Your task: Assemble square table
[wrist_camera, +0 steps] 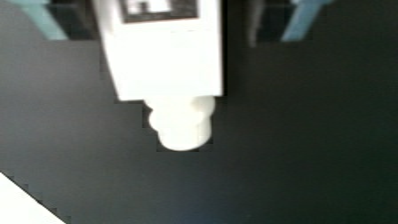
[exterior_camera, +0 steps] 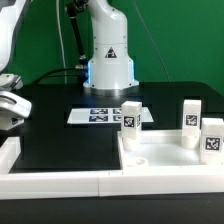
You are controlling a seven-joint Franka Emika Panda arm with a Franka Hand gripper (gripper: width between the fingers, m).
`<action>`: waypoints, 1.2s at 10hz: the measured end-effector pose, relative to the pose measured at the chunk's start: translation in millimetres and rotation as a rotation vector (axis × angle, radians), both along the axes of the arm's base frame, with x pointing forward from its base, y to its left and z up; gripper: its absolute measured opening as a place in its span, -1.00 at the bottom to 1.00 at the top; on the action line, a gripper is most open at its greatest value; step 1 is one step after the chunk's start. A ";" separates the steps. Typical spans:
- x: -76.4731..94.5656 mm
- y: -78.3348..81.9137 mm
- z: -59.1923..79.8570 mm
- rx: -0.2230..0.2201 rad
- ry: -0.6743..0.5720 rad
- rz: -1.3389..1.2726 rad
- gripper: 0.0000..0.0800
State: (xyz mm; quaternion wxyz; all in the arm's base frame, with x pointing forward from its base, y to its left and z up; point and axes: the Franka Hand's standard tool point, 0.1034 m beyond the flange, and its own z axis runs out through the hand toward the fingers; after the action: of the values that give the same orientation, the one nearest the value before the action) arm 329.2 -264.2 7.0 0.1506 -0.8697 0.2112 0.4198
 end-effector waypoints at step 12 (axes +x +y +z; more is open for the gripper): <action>76.9 51.0 86.6 -0.016 -0.168 0.098 -0.29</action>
Offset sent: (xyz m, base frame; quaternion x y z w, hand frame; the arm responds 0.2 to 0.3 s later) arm 0.0000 0.0000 0.0000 0.0000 0.0000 0.0000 1.0000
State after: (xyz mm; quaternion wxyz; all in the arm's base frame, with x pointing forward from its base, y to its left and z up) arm 406.1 -213.2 93.6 0.1400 -0.9124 0.1583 0.3504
